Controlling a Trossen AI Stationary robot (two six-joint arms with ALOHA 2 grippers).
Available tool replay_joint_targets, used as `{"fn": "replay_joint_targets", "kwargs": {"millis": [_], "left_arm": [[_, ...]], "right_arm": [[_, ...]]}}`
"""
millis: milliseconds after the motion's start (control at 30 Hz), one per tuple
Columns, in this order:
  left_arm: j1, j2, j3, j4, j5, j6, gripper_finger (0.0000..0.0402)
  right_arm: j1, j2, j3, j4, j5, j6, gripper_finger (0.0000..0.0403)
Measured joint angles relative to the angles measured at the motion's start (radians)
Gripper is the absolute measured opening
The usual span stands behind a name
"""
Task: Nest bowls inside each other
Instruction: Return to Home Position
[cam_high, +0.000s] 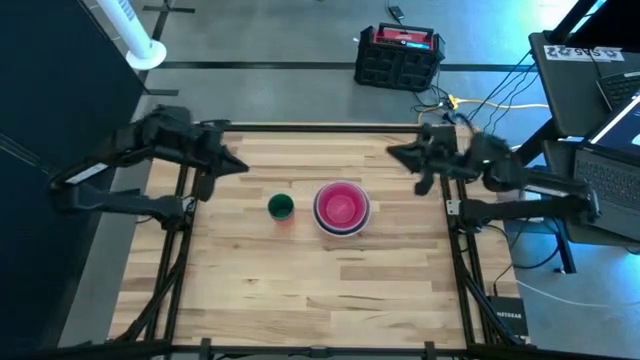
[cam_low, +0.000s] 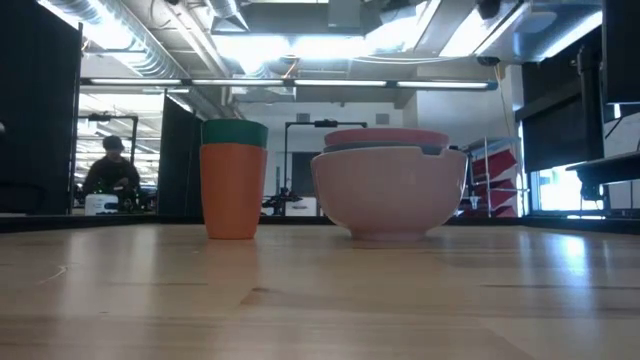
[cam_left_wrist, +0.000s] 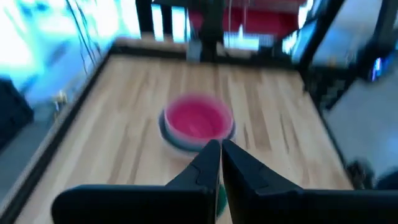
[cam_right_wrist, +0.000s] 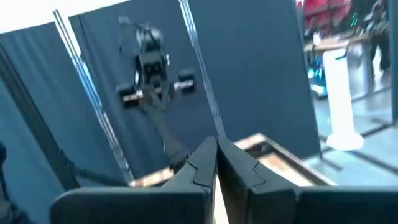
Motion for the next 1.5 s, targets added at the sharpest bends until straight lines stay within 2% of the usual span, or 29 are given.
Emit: {"fn": "replay_joint_targets", "kwargs": {"millis": [233,800,1100,1267,1500], "left_arm": [[0.057,-0.183,-0.163,0.235,0.022,-0.109,0.0000],[0.065,-0.348,-0.589,0.608,0.020,-0.412,0.0000],[0.065,-0.416,-0.682,0.623,-0.059,-0.442,0.0000],[0.065,-0.427,-0.687,0.606,-0.089,-0.448,0.0000],[0.061,-0.422,-0.692,0.430,-0.098,-0.398,0.0000]], "right_arm": [[-0.077,-0.235,-0.091,-0.018,-0.001,0.036,0.0000],[-0.084,-0.698,-0.595,0.198,0.092,0.194,0.0000],[-0.084,-0.698,-0.702,0.220,0.153,0.202,0.0000],[-0.084,-0.697,-0.705,0.074,0.157,0.208,0.0001],[-0.084,-0.697,-0.706,-0.078,0.146,0.171,0.0001]]}}
